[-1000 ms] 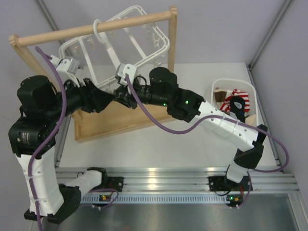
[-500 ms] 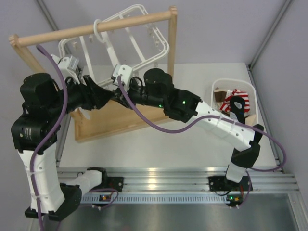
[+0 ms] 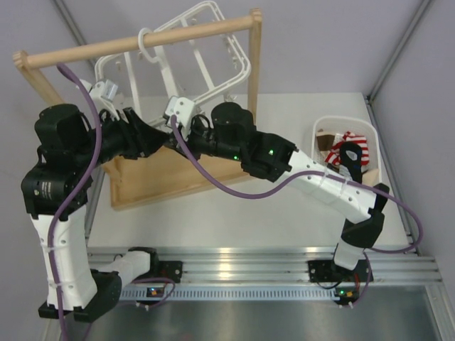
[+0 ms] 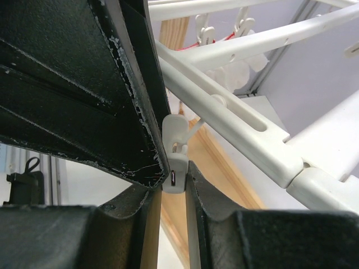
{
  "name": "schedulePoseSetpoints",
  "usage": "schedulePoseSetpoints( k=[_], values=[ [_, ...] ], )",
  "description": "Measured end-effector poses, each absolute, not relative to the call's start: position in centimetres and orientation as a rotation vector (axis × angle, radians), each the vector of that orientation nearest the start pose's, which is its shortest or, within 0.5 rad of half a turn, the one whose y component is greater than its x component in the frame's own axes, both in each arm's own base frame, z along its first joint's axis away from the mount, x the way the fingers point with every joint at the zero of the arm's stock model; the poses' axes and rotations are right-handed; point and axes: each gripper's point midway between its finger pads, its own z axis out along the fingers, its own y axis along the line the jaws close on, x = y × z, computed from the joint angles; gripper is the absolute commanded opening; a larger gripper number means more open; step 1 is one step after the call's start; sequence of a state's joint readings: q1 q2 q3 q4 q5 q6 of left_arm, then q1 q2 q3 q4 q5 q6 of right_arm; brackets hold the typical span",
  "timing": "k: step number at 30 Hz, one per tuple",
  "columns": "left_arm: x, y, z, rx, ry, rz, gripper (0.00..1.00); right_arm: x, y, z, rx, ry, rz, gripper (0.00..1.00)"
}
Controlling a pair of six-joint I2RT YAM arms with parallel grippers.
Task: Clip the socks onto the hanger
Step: Open the clamp at the hanger.
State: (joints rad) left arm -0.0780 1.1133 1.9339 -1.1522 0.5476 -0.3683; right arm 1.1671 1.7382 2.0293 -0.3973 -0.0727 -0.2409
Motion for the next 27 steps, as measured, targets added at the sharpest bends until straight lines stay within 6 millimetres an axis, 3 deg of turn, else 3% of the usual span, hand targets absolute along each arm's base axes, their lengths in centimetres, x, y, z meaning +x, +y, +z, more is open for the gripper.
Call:
schedulePoseSetpoints(
  k=[11,13,14,15,16,27],
  values=[
    [21.27,-12.03,45.61,0.1,1.952,-0.813,0.31,20.56,48.21,43.06,-1.169,1.304,0.732,0.0],
    [21.34,-12.05,45.5,0.1,1.954,-0.814,0.31,20.62,48.15,42.94,-1.171,1.308,0.725,0.0],
    [21.38,-12.07,45.46,0.1,1.955,-0.815,0.36,20.65,48.13,42.91,-1.173,1.307,0.721,0.0],
    [21.38,-12.08,45.46,0.101,1.955,-0.816,0.49,20.66,48.11,42.87,-1.174,1.308,0.718,0.0],
    [21.38,-12.11,45.46,0.104,1.954,-0.818,0.52,20.64,48.11,42.86,-1.176,1.307,0.718,0.0],
    [21.52,-12.15,45.69,0.094,1.946,-0.824,0.5,20.57,48.21,43.2,-1.18,1.288,0.708,0.0]
  ],
)
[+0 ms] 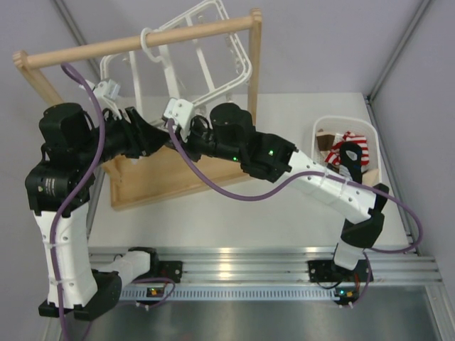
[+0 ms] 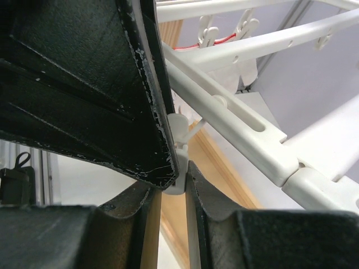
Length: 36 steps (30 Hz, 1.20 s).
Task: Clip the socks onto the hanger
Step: Open the clamp at the hanger.
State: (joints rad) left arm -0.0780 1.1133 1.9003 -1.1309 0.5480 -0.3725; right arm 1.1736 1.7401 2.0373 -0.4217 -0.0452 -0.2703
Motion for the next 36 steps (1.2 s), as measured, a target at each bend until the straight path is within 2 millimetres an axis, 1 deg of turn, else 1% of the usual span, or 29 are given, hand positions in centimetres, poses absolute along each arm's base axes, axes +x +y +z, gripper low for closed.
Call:
schedulePoseSetpoints(
  k=[4,5,7,8,10,12,13,15,16,18,19,21,22,23,25,28,30,33,35,36],
  values=[
    [21.6,-12.1,45.7,0.089,1.946,-0.82,0.45,20.3,48.3,43.4,-1.183,1.277,0.709,0.0],
    [21.6,-12.1,45.7,0.087,1.946,-0.819,0.39,20.3,48.3,43.5,-1.183,1.275,0.707,0.0],
    [21.7,-12.1,45.7,0.087,1.947,-0.822,0.33,20.3,48.4,43.5,-1.185,1.274,0.706,0.0],
    [21.7,-12.1,45.7,0.087,1.946,-0.823,0.28,20.3,48.4,43.4,-1.185,1.275,0.705,0.0],
    [21.8,-12.0,45.7,0.084,1.944,-0.816,0.22,20.4,48.3,43.4,-1.184,1.278,0.7,0.02],
    [22.0,-11.8,45.7,0.079,1.94,-0.802,0.14,20.5,48.2,43.4,-1.18,1.281,0.695,0.1],
    [22.0,-11.7,45.7,0.075,1.94,-0.797,0.13,20.6,48.2,43.4,-1.179,1.28,0.691,0.18],
    [22.1,-11.7,45.7,0.072,1.94,-0.794,0.11,20.6,48.2,43.4,-1.18,1.278,0.686,0.26],
    [22.1,-11.7,45.7,0.071,1.939,-0.793,0.1,20.6,48.2,43.4,-1.179,1.278,0.684,0.33],
    [22.2,-11.6,45.6,0.066,1.94,-0.786,0.09,20.4,48.3,43.4,-1.184,1.273,0.692,0.4],
    [22.3,-11.6,45.6,0.064,1.942,-0.785,0.09,20.3,48.3,43.5,-1.186,1.27,0.693,0.51],
    [22.4,-11.5,45.5,0.059,1.943,-0.779,0.09,19.9,48.2,43.5,-1.188,1.263,0.703,0.59],
    [22.4,-11.4,45.4,0.057,1.946,-0.776,0.08,19.7,48.0,43.5,-1.193,1.259,0.706,0.66],
    [22.5,-11.4,45.3,0.054,1.947,-0.774,0.08,19.4,47.8,43.5,-1.195,1.256,0.71,0.7],
    [22.6,-11.4,45.3,0.053,1.949,-0.774,0.08,19.1,47.1,43.6,-1.196,1.249,0.712,0.74],
    [22.6,-11.4,45.3,0.053,1.948,-0.774,0.08,18.8,45.9,43.8,-1.19,1.247,0.711,0.79],
    [22.6,-11.4,45.3,0.054,1.948,-0.776,0.08,18.7,44.8,43.7,-1.185,1.258,0.709,0.8],
    [22.6,-11.5,45.3,0.056,1.949,-0.779,0.08,18.9,42.8,43.5,-1.171,1.287,0.716,0.82],
    [22.6,-11.5,45.3,0.059,1.95,-0.783,0.08,19.5,41.0,43.1,-1.153,1.33,0.725,0.86],
    [22.6,-11.5,45.3,0.058,1.95,-0.783,0.09,20.0,40.0,43.0,-1.137,1.354,0.73,0.86]
  ],
)
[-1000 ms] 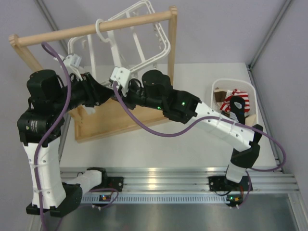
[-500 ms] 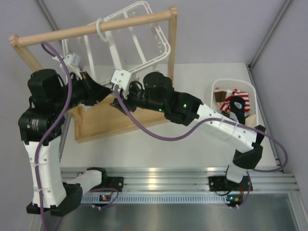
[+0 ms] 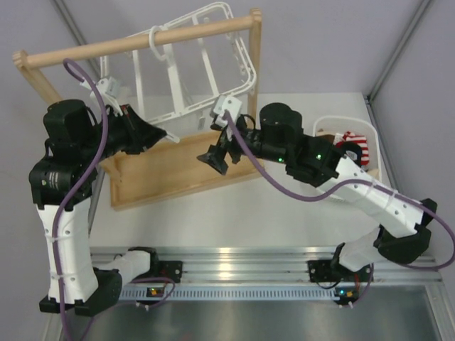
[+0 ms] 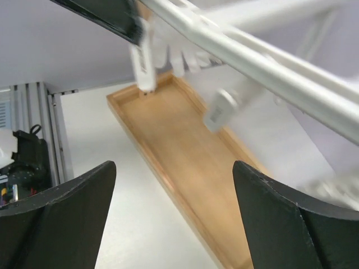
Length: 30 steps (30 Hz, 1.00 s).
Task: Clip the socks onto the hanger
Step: Open the clamp at the hanger, then pick up the sock from the bin.
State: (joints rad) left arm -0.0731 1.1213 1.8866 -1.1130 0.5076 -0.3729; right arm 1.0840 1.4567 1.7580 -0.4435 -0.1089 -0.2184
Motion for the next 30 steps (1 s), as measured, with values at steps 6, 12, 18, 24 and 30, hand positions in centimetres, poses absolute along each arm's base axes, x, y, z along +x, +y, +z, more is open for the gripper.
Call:
schedulePoseSetpoints(
  k=[6,12,18,24,30],
  values=[
    [22.7,-11.6,45.4,0.061,1.943,-0.783,0.09,24.6,31.1,40.2,-0.955,1.57,0.662,0.83],
    [22.7,-11.5,45.5,0.062,1.941,-0.782,0.1,27.4,20.1,33.8,-0.77,1.827,0.482,0.84],
    [22.8,-11.5,45.5,0.062,1.941,-0.783,0.1,28.4,10.7,29.5,-0.608,2.021,0.328,0.68],
    [22.8,-11.5,45.5,0.062,1.94,-0.782,0.1,29.8,4.7,28.3,-0.498,2.076,0.215,0.41],
    [22.8,-11.5,45.5,0.062,1.94,-0.782,0.11,35.6,-0.4,23.4,-0.319,2.209,0.162,0.31]
  ],
)
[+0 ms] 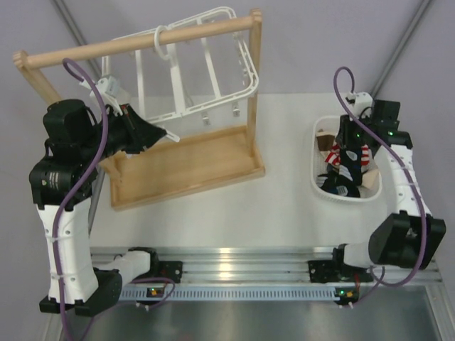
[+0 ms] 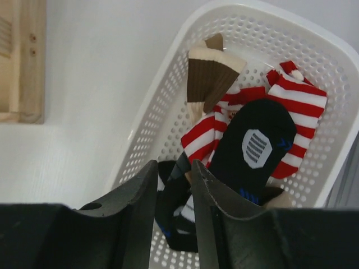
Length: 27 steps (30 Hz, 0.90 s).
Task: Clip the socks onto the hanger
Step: Pick up the sock from the bin.
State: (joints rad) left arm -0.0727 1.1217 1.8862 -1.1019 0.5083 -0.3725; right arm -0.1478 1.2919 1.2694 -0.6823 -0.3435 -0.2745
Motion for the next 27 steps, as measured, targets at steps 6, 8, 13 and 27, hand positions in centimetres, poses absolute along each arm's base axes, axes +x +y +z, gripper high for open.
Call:
schedulePoseSetpoints(
  k=[6,8,13,27],
  values=[
    [22.7,-11.5,45.5,0.063,1.94,-0.782,0.11,41.2,-1.7,17.3,-0.228,2.336,0.186,0.29],
    [22.8,-11.5,45.5,0.063,1.94,-0.781,0.11,43.3,-2.1,16.0,-0.211,2.363,0.188,0.29],
    [22.8,-11.5,45.5,0.064,1.94,-0.779,0.11,45.4,-2.5,14.2,-0.256,2.399,0.179,0.34],
    [22.8,-11.5,45.5,0.066,1.939,-0.773,0.12,39.0,-6.3,14.4,-0.545,2.516,-0.071,0.52]
  ],
)
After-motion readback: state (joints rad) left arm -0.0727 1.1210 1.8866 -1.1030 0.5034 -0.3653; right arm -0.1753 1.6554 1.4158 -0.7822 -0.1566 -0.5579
